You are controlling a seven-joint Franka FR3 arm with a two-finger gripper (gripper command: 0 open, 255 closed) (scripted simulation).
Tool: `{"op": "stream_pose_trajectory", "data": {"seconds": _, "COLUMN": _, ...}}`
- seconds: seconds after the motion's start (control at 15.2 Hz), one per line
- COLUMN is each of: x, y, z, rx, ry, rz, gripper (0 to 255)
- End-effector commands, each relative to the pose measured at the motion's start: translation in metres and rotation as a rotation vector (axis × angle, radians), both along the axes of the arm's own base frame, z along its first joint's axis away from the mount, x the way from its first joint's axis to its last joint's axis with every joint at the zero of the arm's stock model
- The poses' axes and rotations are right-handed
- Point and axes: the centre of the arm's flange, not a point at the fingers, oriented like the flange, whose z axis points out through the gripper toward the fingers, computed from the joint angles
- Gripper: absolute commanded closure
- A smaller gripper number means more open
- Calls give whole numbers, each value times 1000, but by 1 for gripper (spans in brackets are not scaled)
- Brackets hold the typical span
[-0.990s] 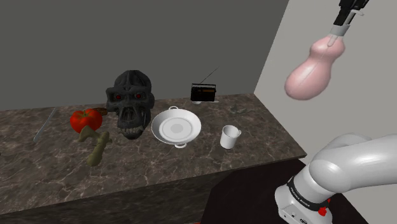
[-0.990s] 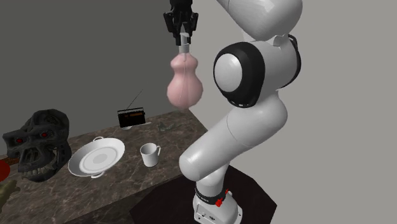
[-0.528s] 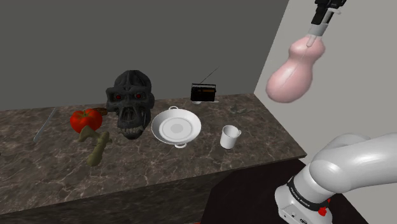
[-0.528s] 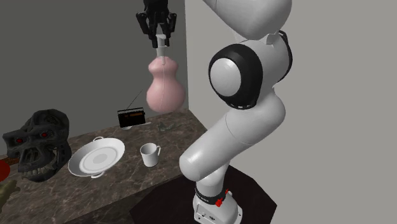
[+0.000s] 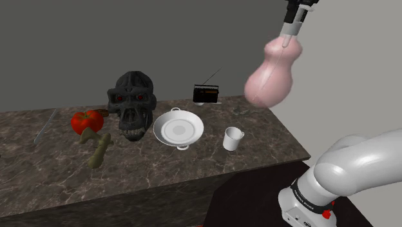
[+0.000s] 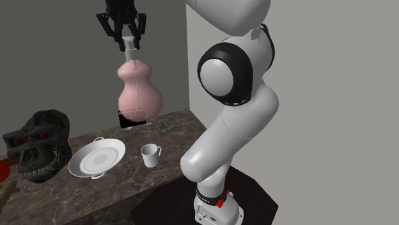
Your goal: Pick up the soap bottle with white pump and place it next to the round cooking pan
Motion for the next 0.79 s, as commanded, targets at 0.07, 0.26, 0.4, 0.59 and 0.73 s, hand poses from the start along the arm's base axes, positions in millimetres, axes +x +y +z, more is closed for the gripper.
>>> {"op": "stream_pose_trajectory", "data": {"seconds": 0.07, "x": 14, "y": 36, "z": 2, "rx": 1, "ry": -1, "rz": -2, "gripper": 255}}
{"op": "stream_pose_trajectory", "data": {"seconds": 0.26, "x": 28, "y": 73, "z": 3, "rx": 1, "ry": -1, "rz": -2, "gripper": 255}}
{"op": "stream_pose_trajectory", "data": {"seconds": 0.4, "x": 38, "y": 98, "z": 3, "rx": 1, "ry": -1, "rz": -2, "gripper": 255}}
{"op": "stream_pose_trajectory", "data": {"seconds": 0.59, "x": 50, "y": 130, "z": 3, "rx": 1, "ry": -1, "rz": -2, "gripper": 255}}
{"op": "stream_pose_trajectory", "data": {"seconds": 0.73, "x": 50, "y": 130, "z": -7, "rx": 1, "ry": -1, "rz": -2, "gripper": 255}}
